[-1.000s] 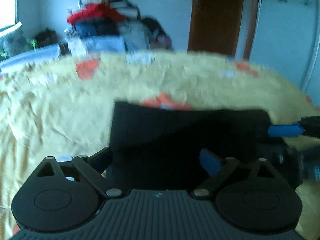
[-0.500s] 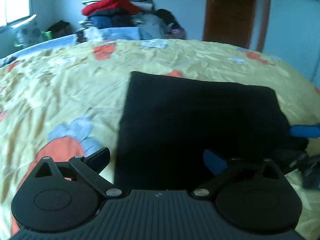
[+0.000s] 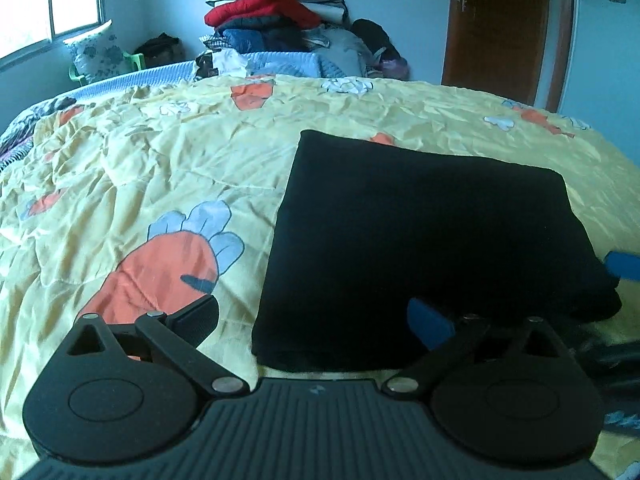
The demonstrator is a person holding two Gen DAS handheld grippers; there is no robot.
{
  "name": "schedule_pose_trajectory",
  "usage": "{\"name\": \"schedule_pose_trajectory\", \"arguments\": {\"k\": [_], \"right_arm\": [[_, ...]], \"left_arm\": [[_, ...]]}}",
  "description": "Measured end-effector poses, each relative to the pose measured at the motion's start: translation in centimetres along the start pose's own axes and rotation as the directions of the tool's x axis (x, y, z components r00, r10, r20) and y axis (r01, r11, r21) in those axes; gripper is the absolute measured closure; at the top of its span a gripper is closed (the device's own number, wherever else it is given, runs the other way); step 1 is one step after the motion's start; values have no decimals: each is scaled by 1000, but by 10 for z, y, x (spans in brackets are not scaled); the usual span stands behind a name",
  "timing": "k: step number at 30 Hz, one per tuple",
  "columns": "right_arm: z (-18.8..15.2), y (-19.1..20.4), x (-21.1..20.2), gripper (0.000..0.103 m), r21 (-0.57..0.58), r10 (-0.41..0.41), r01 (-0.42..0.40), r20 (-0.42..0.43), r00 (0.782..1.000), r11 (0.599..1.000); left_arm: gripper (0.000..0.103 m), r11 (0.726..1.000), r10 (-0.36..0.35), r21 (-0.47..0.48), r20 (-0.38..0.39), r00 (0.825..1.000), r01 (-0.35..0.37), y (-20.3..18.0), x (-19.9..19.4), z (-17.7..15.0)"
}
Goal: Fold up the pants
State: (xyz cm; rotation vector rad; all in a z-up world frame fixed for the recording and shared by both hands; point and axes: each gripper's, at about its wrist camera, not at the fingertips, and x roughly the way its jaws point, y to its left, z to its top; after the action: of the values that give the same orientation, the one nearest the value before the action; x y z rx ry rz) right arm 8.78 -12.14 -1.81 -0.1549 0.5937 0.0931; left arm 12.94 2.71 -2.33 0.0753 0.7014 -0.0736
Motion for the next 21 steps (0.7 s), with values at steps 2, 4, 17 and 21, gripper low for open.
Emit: {"name": "schedule_pose_trajectory", "arguments": {"k": [2, 4, 17, 21], "right_arm": [[-5, 1, 10, 12, -9, -44, 44, -42, 998, 999], [-6, -3, 7, 12, 22, -85, 86, -52, 995, 996], [-13, -4, -39, 11, 265, 67, -54, -40, 997, 963], [-16, 1, -43, 11, 287, 96, -79, -45, 994, 955]], "left_arm": [[0, 1000, -7, -5, -3, 1000, 7, 3, -5, -1], [0, 1000, -2, 5, 0, 1000, 2, 5, -9, -3], [1, 1000, 19, 8, -30, 999, -18, 13, -30, -24], [1, 1000, 28, -13, -32, 999, -28, 19, -36, -30]]}}
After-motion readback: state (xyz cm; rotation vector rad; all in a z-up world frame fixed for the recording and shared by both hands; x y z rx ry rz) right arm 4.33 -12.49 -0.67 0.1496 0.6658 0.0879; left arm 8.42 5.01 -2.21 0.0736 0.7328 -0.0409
